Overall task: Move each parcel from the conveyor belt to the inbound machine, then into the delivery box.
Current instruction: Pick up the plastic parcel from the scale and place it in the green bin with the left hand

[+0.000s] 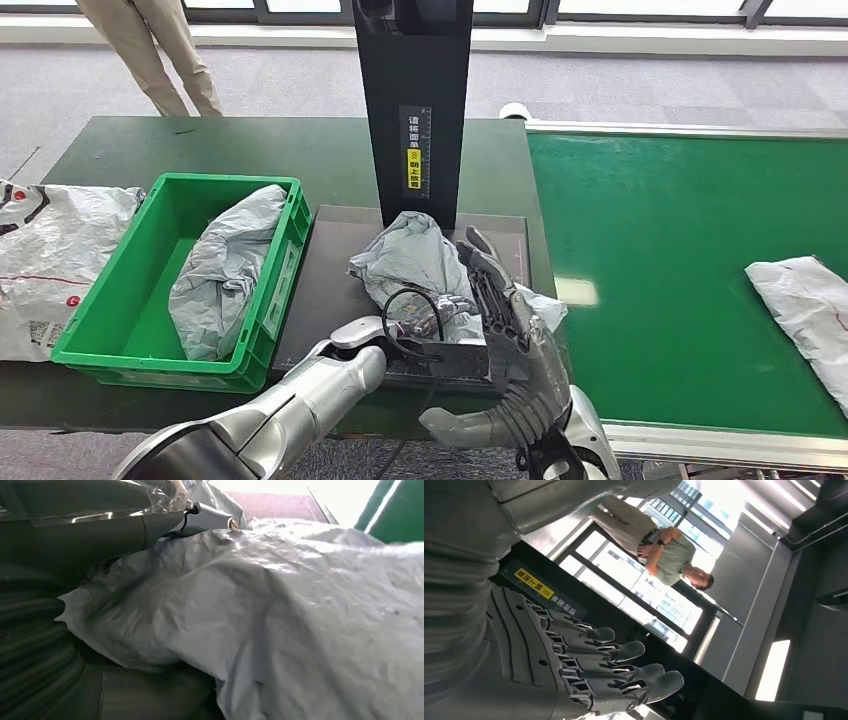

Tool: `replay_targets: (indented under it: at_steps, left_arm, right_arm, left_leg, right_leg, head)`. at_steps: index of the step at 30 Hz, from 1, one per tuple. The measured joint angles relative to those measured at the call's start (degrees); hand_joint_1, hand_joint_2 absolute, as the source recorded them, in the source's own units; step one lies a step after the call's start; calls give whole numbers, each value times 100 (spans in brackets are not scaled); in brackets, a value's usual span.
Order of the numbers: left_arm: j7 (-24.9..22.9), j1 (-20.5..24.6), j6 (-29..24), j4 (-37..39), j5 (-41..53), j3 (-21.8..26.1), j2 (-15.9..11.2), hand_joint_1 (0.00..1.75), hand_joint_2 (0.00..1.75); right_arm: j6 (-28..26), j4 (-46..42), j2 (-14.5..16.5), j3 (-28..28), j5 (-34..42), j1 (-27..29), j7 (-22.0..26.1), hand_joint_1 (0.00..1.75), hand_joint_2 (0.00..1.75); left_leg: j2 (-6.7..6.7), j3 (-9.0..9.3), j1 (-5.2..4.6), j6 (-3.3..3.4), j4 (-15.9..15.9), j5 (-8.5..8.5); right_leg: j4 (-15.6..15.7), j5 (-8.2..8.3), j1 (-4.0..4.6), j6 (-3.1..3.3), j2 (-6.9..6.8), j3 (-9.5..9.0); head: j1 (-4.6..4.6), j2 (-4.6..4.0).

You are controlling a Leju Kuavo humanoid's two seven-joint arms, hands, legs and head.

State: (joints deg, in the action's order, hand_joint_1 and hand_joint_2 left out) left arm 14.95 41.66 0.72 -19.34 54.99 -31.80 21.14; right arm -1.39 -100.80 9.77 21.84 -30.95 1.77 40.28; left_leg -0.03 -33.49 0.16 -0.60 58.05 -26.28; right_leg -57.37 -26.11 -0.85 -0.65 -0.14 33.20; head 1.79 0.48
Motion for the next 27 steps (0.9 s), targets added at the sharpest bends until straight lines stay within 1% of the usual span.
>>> replay_targets:
  at_steps: [4, 7, 12, 15, 22, 24, 27]
  left_arm:
    - [-1, 34, -8, 22, -3, -13, 0, 175, 175]
    - [-16, 68, -195, 50, -36, -38, -2, 175, 175]
    - [53, 40, -1003, 67, -249, -17, -38, 175, 175]
    - [191, 30, -1489, 61, -406, 112, -80, 175, 175]
    - [820, -67, -2530, -232, -795, 705, -189, 175, 175]
    - [982, -143, -2791, -405, -843, 869, -220, 175, 175]
    - [1183, -337, -3350, -846, -857, 1100, -279, 175, 175]
  right_arm:
    - [-1, 7, 0, 0, 4, -20, 0, 0, 175]
    - [-52, 28, -2, 0, 57, -50, 0, 0, 175]
    - [-341, 66, -50, 4, 278, -39, 0, 0, 175]
    - [-472, 73, -117, 44, 327, 8, 0, 0, 175]
    - [-568, 74, -225, 123, 330, 135, 0, 0, 175]
    - [-584, 74, -244, 143, 328, 154, 0, 0, 175]
    - [-619, 78, -271, 160, 348, 165, 0, 0, 175]
  left_leg:
    - [0, 5, 0, 0, 0, 0]
    - [0, 10, 1, 0, 0, 0]
    - [0, 9, 1, -1, -1, 0]
    - [0, 7, 1, -1, 0, 0]
    - [0, -3, 1, -1, 0, 1]
    - [0, -7, 1, -1, 0, 1]
    - [0, -11, 1, -1, 0, 1]
  right_leg:
    - [0, 0, 0, 0, 0, -5]
    - [0, 0, 1, 0, 0, -10]
    - [-1, 0, 2, 0, 2, -6]
    - [-1, 0, 2, 0, 1, -3]
    - [-1, 0, 1, 0, 1, 6]
    - [-1, -1, 1, 0, 1, 9]
    - [-1, -1, 1, 0, 2, 12]
  head:
    - [0, 0]
    - [0, 0]
    - [0, 0]
    - [0, 0]
    - [0, 0]
    - [0, 0]
    - [0, 0]
